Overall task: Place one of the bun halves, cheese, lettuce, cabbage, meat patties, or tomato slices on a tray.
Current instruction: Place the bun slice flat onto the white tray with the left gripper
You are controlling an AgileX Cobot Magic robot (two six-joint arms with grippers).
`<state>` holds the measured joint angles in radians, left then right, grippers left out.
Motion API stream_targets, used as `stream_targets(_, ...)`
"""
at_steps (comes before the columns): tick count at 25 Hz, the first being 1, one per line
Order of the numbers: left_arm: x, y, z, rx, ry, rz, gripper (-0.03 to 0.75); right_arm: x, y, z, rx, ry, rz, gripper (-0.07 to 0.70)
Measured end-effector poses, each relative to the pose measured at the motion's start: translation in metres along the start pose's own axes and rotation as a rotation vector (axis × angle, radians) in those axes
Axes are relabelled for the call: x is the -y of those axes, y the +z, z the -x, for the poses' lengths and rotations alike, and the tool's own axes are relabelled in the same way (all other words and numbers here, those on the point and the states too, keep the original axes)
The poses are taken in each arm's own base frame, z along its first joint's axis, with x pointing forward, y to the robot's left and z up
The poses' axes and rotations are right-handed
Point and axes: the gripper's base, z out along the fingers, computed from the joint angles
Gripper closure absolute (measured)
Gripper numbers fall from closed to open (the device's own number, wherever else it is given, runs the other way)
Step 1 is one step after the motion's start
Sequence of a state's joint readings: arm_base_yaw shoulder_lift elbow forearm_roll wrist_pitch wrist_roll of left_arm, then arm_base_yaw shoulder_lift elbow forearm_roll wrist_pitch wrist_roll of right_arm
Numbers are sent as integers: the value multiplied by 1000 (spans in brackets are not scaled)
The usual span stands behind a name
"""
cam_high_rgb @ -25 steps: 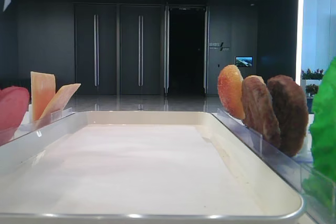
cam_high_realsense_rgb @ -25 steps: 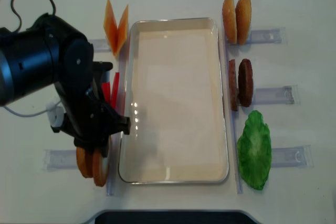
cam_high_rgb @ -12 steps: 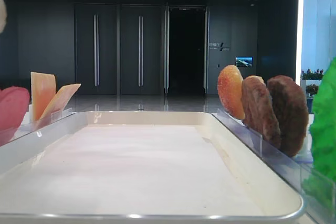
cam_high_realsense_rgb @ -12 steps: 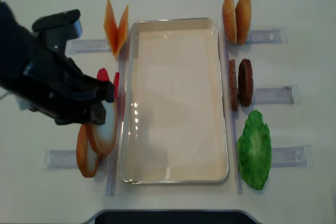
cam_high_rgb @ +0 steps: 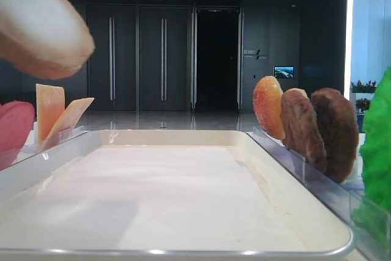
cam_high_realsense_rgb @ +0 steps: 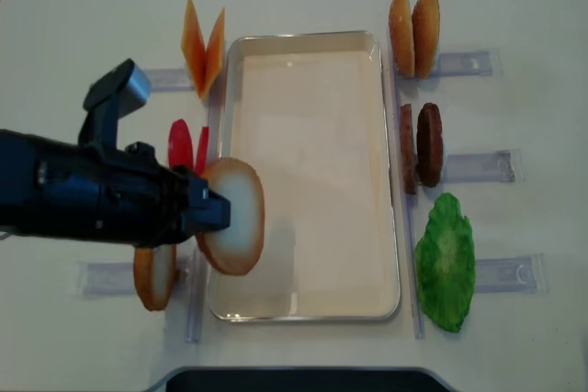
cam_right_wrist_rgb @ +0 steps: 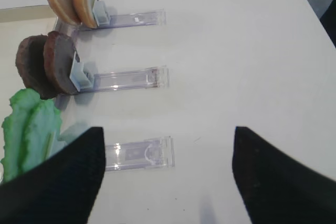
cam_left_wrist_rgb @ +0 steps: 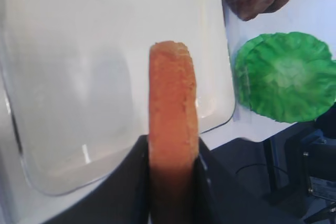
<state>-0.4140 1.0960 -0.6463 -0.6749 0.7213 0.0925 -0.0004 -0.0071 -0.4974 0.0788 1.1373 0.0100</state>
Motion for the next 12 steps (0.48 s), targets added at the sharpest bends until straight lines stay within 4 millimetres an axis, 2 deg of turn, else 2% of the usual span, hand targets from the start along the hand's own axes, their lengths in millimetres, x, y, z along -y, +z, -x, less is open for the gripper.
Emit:
stream_targets(5, -1, 28, 10, -24, 37, -96, 571, 0, 0, 0, 0, 0, 0, 118)
stream_targets(12, -16, 76, 18, -99, 29, -130, 571, 0, 0, 0, 0, 0, 0, 118)
